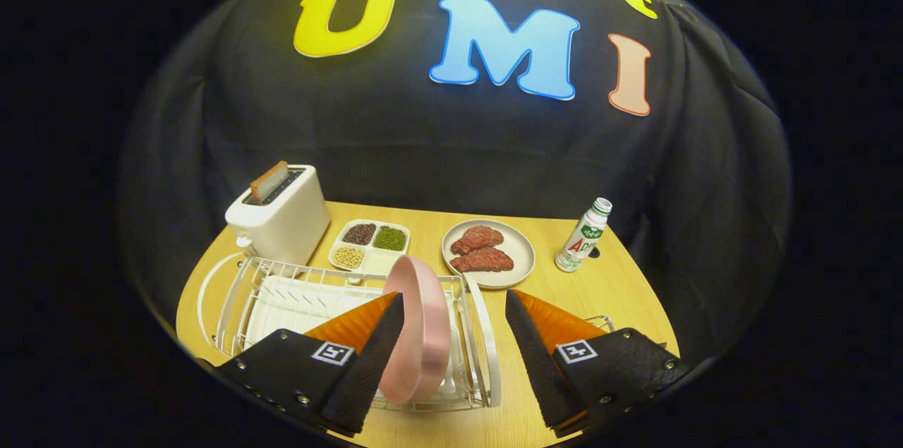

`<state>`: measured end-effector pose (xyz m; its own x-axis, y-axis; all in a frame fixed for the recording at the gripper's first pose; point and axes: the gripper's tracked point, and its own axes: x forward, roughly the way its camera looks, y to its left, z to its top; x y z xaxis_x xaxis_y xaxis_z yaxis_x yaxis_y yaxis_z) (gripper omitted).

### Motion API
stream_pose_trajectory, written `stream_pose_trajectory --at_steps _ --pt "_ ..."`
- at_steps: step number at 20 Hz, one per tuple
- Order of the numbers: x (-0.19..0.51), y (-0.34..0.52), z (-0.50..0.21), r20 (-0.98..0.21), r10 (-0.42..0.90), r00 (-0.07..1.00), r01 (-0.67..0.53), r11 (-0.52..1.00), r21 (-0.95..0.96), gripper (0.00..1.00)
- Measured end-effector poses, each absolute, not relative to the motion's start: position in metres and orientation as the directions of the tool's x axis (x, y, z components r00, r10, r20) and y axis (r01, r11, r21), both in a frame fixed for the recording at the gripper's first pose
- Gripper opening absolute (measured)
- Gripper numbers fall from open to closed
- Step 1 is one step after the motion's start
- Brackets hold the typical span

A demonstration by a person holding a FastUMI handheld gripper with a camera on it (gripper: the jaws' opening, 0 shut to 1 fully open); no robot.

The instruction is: Take the plate from the dish rack, then take the spoon from the basket and place it into the plate.

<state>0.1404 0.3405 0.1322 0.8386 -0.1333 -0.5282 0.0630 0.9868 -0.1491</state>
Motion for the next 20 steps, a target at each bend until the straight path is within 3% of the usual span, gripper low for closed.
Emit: stream_pose_trajectory --at_steps 1,5,6,7,8,9,11,13,14,20 --pt "0.141 0.34 0.126 -0.541 -0.161 0.825 0.085 0.983 -0.163 0.89" --pt "0.146 0.331 0.107 -0.574 -0.292 0.765 0.172 0.952 -0.255 0.7" --pt "0.148 0.332 0.1 -0.582 -0.306 0.753 0.171 0.946 -0.275 0.57" --pt "0.148 0.337 0.092 -0.599 -0.3 0.743 0.151 0.946 -0.287 0.49" --pt "0.151 0.338 0.09 -0.599 -0.299 0.742 0.137 0.943 -0.302 0.34" --pt "0.149 0.34 0.093 -0.593 -0.302 0.746 0.134 0.941 -0.31 0.27" --pt "0.148 0.347 0.096 -0.593 -0.295 0.749 0.114 0.94 -0.323 0.27" --pt "0.149 0.354 0.103 -0.583 -0.287 0.76 0.107 0.94 -0.323 0.2" --pt "0.149 0.36 0.103 -0.588 -0.289 0.756 0.093 0.936 -0.34 0.09" --pt "0.148 0.353 0.132 -0.551 -0.346 0.76 0.137 0.913 -0.384 0.09"
